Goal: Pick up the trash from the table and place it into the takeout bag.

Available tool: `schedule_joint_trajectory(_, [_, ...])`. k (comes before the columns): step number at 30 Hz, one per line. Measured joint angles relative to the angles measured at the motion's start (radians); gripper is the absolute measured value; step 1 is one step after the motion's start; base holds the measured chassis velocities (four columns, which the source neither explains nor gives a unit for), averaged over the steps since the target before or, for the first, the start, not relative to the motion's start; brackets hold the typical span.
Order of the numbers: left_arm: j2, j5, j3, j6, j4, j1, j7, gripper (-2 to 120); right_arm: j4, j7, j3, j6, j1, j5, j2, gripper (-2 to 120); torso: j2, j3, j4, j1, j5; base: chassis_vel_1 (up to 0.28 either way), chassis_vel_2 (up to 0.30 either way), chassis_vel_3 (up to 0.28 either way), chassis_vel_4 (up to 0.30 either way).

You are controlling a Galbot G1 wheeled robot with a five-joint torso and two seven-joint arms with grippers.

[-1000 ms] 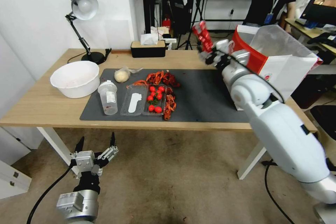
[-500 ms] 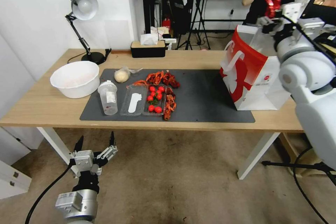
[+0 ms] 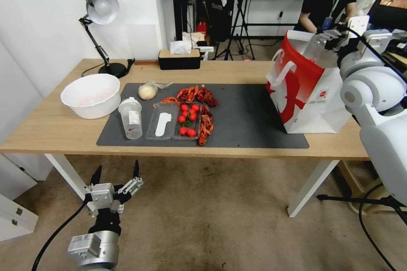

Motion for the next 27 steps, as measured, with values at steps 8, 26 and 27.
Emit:
schedule_joint_trajectory(8, [-0.004,0.005,-0.002,-0.005,-0.002,0.005,0.000,100,0.011,-0.007,-0.005,0.006,-0.015,0.000,0.015,100,0.000,0.000,0.0000,0.000,-0.0001,0.000,0.000,0.000,0.000])
schedule_joint_trajectory(26, [0.006,-0.007,-0.007,-0.006,0.016,-0.025,0.000,100,0.309,-0.163,0.019,0.185,-0.321,0.111,0.032,100,0.000,0.000,0.0001,0.000,0.0000,0.000,0.000,0.000,0.000])
schedule_joint_trajectory(27, [0.006,-0.008,-0.007,-0.008,0.016,-0.025,0.000,100,0.323,-0.178,0.032,0.218,-0.373,0.101,0.034,100,0.000,0.000,0.0000,0.000,0.0000,0.000,0.000,0.000,0.000])
